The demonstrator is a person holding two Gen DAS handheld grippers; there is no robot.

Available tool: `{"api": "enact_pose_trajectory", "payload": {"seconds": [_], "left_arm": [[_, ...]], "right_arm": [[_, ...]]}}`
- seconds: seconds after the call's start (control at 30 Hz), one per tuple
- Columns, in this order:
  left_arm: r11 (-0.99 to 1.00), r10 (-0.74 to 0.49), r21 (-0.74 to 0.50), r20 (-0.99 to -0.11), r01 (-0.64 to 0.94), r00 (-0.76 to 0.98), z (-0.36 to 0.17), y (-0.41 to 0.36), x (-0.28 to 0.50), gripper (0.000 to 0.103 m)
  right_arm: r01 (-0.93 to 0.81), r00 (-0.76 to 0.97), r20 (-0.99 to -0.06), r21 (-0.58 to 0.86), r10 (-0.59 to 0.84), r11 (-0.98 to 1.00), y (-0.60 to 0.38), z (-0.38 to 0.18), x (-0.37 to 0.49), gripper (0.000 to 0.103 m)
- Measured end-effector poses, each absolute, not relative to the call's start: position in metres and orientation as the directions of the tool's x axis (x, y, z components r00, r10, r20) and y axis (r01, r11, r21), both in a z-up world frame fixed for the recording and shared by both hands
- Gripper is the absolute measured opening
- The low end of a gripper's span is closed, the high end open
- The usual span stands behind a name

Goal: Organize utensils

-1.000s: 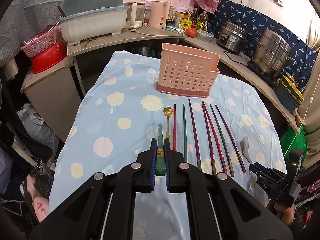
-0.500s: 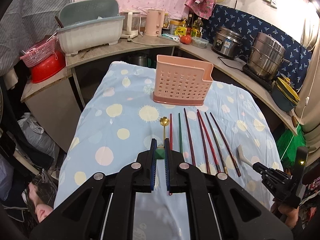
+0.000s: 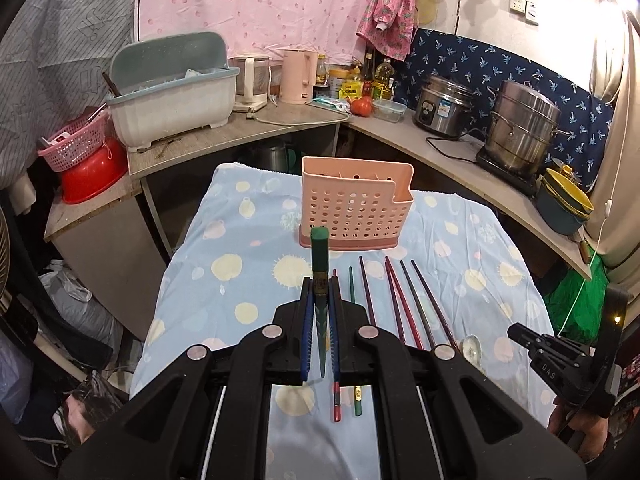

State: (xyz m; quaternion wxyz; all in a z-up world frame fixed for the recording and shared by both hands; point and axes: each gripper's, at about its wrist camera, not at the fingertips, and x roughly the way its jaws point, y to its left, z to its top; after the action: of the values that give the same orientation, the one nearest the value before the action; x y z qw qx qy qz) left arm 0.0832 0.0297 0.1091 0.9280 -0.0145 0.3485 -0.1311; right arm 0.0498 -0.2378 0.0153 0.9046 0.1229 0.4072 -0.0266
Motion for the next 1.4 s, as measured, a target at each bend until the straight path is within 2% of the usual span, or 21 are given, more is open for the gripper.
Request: {"api": "enact_pose_trajectory", "payload": {"seconds": [0.07,0.1,0.13,0.37,0.5,0.6,1.4], "left_arm": [[0.965,-0.255,-0.121,-0.65,0.235,0.716,0.105,0.029,0.082,0.007],[0.964,-0.256,-0.122,-0.654,0.235,0.712,0.103,0.028,0.081,0.007],[0.964,-0.258,-0.126,-0.659,0.235,0.706,0.1,0.027,0.081,0.007],[0.964,-0.256,-0.123,-0.667,0.235,0.7,0.093,0.023,0.075,0.007],[0.964,-0.254,-0.12,-0.667,0.235,0.7,0.094,0.023,0.074,0.007],[0.965,-0.254,-0.12,-0.666,0.235,0.701,0.094,0.022,0.073,0.007],[0.965,-0.252,-0.097,-0.609,0.245,0.752,0.132,0.025,0.094,0.007]], "right_arm": [[0.182,0.635,-0.771,0.201,0.041,0.962,-0.242,0.003,0.042,0.018],[0.193,0.619,-0.784,0.207,0.046,0.959,-0.243,-0.004,0.039,0.032],[0.197,0.609,-0.792,0.214,0.052,0.957,-0.243,-0.01,0.035,0.036],[0.208,0.527,-0.843,0.252,0.109,0.945,-0.236,-0.048,0.029,0.036],[0.208,0.507,-0.856,0.237,0.103,0.949,-0.232,-0.058,0.031,0.016],[0.219,0.509,-0.856,0.224,0.085,0.95,-0.235,-0.059,0.029,0.012],[0.173,0.65,-0.757,0.225,0.061,0.959,-0.239,0.017,0.064,0.007]]}}
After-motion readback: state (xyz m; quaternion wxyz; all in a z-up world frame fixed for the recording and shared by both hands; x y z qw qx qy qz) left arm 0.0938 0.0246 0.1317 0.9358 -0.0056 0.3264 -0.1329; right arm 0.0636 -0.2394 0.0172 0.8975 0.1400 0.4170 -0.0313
